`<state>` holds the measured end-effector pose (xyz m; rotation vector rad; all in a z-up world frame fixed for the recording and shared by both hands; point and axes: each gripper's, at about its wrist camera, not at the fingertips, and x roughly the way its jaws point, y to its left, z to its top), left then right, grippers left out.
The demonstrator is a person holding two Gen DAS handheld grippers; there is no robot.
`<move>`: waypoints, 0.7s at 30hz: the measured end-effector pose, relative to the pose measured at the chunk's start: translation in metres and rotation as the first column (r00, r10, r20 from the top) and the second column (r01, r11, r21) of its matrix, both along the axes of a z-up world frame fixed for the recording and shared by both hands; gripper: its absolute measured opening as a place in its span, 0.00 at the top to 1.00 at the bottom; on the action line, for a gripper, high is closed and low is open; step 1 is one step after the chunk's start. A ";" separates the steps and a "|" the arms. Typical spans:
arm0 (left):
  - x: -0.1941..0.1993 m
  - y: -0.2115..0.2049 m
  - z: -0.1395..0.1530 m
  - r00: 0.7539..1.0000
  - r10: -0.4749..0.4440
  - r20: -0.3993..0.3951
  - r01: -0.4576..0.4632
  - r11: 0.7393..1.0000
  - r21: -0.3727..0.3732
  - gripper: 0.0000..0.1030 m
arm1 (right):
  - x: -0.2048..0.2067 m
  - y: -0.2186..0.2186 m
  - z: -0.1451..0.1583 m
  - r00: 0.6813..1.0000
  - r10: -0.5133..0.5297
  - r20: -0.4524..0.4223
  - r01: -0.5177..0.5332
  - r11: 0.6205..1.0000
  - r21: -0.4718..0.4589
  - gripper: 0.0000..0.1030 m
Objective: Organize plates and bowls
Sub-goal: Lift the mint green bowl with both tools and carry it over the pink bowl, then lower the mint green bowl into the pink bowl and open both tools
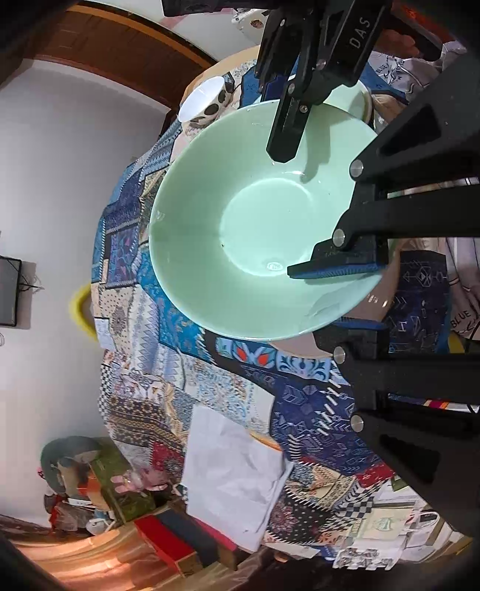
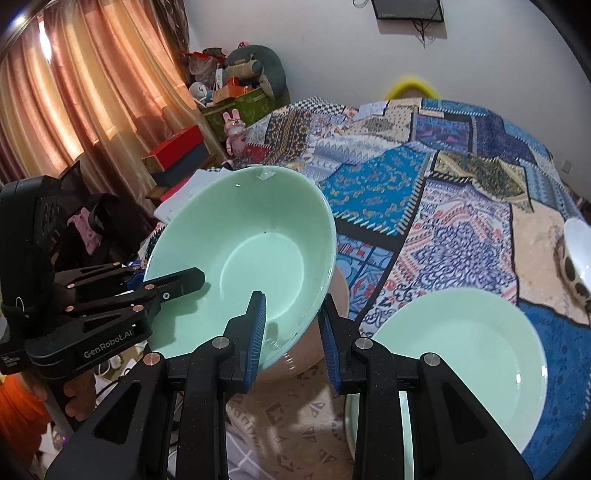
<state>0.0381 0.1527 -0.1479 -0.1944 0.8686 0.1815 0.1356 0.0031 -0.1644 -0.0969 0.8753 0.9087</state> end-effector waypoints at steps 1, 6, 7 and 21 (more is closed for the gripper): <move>0.000 0.001 -0.003 1.000 0.001 -0.005 -0.001 1.000 -0.004 0.82 | 0.000 0.001 -0.002 1.000 0.002 -0.007 -0.002 1.000 -0.001 0.75; -0.001 0.009 -0.018 0.999 0.013 -0.032 -0.013 1.000 -0.027 0.82 | -0.002 0.007 -0.015 0.999 0.008 -0.043 -0.009 1.000 -0.009 0.75; -0.002 0.011 -0.021 0.999 0.016 -0.038 -0.017 0.999 -0.030 0.82 | -0.001 0.007 -0.017 0.999 0.009 -0.048 -0.010 1.000 -0.010 0.75; 0.009 0.016 -0.047 0.995 0.031 -0.093 -0.031 0.999 -0.004 0.82 | 0.007 0.012 -0.035 0.993 0.001 -0.115 -0.005 0.999 -0.034 0.75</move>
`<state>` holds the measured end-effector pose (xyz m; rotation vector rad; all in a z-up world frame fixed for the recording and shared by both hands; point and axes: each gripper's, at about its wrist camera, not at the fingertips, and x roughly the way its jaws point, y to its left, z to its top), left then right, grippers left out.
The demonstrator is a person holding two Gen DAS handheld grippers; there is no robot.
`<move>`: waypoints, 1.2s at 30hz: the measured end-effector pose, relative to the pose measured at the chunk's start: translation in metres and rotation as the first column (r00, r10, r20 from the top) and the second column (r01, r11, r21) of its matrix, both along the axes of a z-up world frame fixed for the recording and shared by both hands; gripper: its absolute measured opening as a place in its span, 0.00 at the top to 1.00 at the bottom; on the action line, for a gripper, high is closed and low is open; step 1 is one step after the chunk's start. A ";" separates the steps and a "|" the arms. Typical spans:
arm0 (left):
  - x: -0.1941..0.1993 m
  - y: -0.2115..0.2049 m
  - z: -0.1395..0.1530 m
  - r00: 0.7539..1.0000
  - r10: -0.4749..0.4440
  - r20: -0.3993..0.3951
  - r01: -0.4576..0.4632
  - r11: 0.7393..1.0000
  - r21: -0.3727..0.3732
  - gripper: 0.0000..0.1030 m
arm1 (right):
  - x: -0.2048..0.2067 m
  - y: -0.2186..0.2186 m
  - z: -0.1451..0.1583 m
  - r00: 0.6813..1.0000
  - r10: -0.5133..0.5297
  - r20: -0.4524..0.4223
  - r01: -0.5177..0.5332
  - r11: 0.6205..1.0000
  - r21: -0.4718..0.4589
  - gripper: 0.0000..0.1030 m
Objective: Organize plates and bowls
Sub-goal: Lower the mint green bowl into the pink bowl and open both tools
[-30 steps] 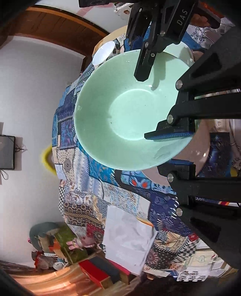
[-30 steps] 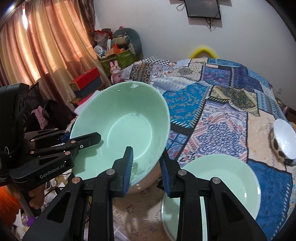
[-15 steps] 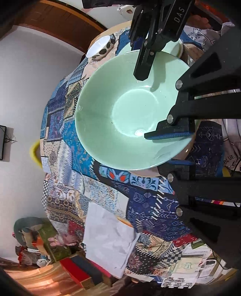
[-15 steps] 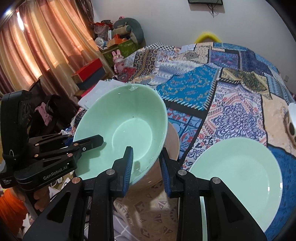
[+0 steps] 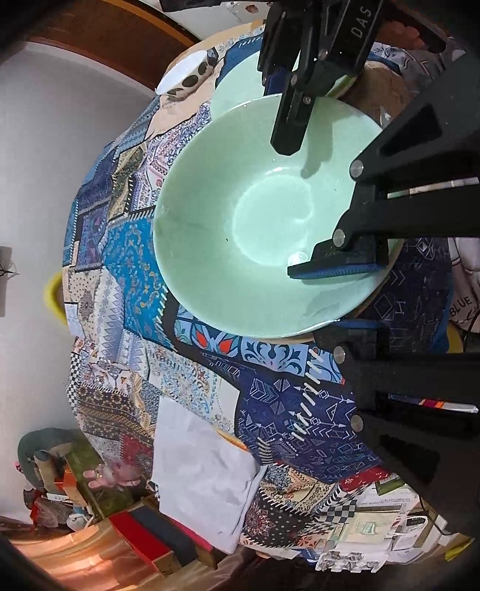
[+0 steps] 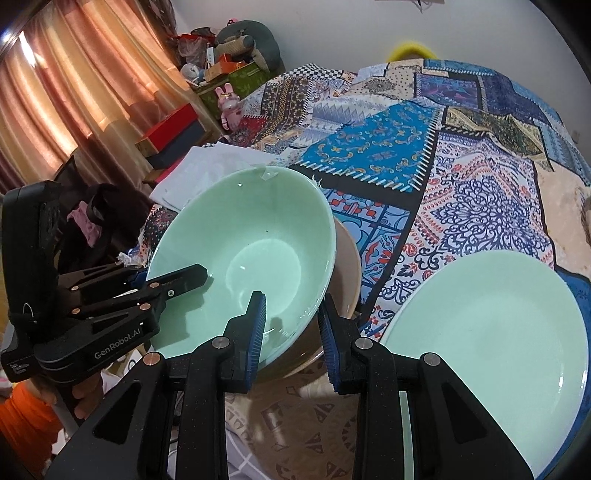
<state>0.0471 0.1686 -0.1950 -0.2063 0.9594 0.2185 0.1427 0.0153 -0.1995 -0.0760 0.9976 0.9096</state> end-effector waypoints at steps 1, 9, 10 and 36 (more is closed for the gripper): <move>0.001 0.001 -0.001 1.000 0.000 -0.003 0.000 1.000 -0.003 0.82 | 0.000 0.000 -0.001 1.000 0.000 -0.002 0.000 1.000 -0.001 0.75; 0.005 0.005 -0.006 1.000 -0.001 -0.008 0.001 1.000 -0.013 0.82 | 0.003 -0.001 0.002 1.000 -0.011 0.005 0.011 1.000 0.006 0.72; 0.006 0.007 -0.007 1.000 0.002 -0.010 -0.002 1.000 -0.019 0.82 | 0.003 -0.002 0.002 1.000 -0.015 0.006 0.015 1.000 0.006 0.72; 0.019 -0.005 0.000 0.997 -0.031 -0.072 0.035 0.998 0.048 0.71 | 0.005 -0.047 0.018 0.996 -0.065 0.068 0.064 0.998 0.008 0.66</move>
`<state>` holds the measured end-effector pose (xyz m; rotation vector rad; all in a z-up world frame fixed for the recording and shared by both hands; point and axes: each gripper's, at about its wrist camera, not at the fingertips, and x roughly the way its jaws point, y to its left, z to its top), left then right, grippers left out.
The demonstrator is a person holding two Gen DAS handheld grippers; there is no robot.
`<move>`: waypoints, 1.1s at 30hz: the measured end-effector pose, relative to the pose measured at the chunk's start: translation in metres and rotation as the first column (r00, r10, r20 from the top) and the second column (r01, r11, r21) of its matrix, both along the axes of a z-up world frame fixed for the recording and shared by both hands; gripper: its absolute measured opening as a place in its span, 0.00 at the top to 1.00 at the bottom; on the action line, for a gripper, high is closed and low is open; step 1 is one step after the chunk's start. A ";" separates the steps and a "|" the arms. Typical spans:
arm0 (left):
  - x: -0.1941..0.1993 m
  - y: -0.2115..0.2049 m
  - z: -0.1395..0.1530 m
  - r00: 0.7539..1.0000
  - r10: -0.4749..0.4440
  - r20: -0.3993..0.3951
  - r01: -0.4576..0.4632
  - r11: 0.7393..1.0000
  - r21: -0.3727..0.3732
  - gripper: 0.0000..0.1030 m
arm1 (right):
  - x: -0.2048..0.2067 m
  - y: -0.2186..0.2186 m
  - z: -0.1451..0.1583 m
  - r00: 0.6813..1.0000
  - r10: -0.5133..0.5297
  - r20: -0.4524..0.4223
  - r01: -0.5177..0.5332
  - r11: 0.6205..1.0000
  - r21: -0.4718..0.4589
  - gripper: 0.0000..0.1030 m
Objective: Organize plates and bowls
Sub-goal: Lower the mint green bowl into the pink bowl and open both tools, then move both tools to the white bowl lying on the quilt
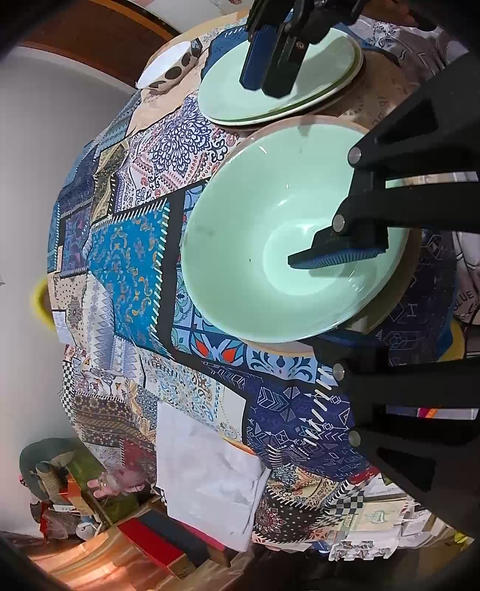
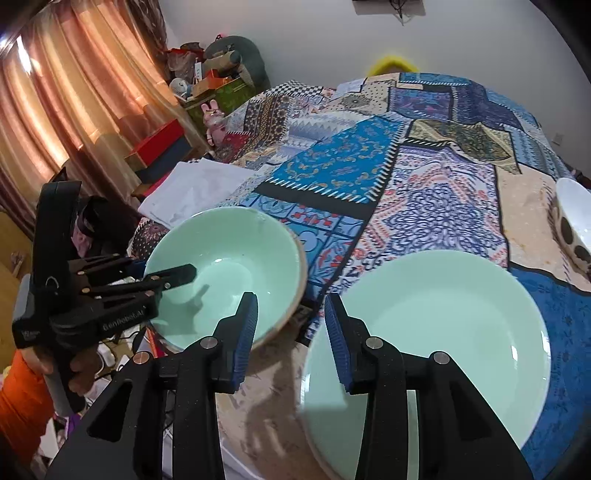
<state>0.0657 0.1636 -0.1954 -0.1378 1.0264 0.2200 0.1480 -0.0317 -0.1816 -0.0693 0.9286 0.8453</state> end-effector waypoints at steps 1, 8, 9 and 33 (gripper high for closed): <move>0.000 0.000 0.001 1.000 0.003 -0.002 -0.002 1.000 0.006 0.71 | 0.001 -0.004 0.001 1.000 -0.006 0.004 0.006 1.000 0.000 0.66; -0.005 -0.004 0.027 0.998 0.022 0.062 -0.025 0.999 0.043 0.59 | 0.008 -0.040 0.007 0.997 -0.066 0.045 0.067 0.998 -0.020 0.66; -0.005 -0.006 0.032 0.997 0.017 0.071 -0.020 0.999 0.044 0.57 | 0.010 -0.049 0.009 0.995 -0.083 0.058 0.084 0.996 -0.027 0.66; 0.085 -0.141 0.075 0.957 -0.200 0.210 0.197 0.980 0.035 0.22 | 0.102 -0.230 0.016 0.865 -0.484 0.131 0.496 0.864 -0.081 0.47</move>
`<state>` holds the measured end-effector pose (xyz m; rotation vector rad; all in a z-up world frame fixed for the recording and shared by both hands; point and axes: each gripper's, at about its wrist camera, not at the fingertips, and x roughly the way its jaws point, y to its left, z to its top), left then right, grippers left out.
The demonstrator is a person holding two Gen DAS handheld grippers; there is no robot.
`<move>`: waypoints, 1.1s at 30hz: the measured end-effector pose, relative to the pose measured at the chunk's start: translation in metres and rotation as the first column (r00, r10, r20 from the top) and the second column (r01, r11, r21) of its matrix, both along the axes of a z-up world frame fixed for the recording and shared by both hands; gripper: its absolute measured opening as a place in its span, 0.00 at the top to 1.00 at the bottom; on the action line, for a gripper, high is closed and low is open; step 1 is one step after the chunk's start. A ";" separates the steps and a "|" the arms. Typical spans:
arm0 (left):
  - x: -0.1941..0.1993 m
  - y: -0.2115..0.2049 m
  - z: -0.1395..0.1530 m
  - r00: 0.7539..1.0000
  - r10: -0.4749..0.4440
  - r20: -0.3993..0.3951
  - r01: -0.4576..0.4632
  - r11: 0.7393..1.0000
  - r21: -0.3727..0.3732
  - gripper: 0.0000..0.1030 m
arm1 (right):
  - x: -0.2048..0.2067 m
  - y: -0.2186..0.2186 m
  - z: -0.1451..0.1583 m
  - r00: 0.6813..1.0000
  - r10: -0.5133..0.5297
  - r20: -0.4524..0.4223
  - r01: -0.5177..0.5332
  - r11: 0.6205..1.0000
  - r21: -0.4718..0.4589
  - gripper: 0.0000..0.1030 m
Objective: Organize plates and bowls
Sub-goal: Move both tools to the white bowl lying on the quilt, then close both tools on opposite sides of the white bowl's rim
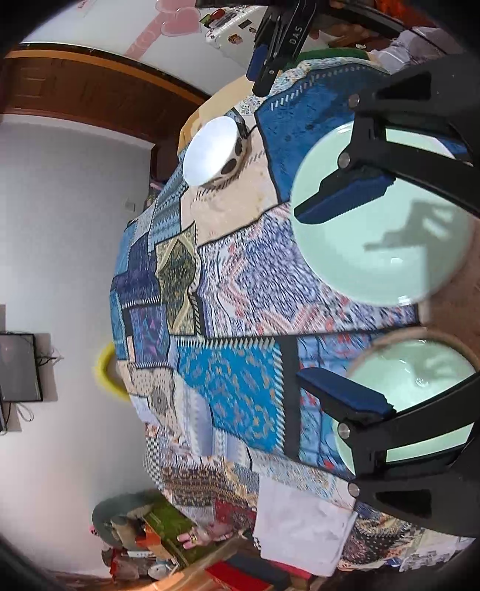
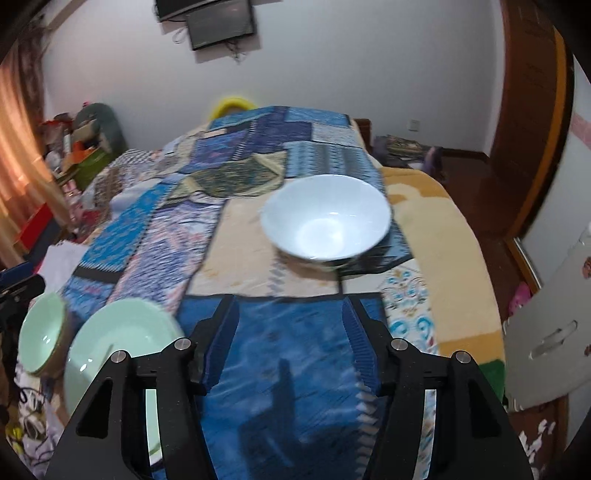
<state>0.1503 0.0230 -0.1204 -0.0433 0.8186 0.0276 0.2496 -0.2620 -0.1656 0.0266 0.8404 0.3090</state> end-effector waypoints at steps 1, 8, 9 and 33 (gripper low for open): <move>0.008 -0.005 -0.001 1.000 -0.005 -0.009 0.005 1.000 0.000 0.21 | 0.006 -0.002 -0.002 1.000 -0.008 -0.007 0.008 1.000 0.004 0.47; 0.054 -0.023 -0.015 0.997 -0.031 -0.078 0.030 0.999 -0.018 0.20 | 0.048 -0.019 -0.021 0.997 -0.072 -0.041 0.072 0.997 0.015 0.47; 0.061 -0.025 -0.017 0.996 -0.033 -0.085 0.031 0.999 -0.018 0.20 | 0.055 -0.021 -0.024 0.996 -0.079 -0.049 0.080 0.997 0.023 0.47; 0.115 -0.058 -0.064 0.980 -0.081 -0.183 0.080 0.997 -0.011 0.20 | 0.119 -0.023 -0.063 0.985 -0.061 -0.164 0.070 0.996 0.051 0.79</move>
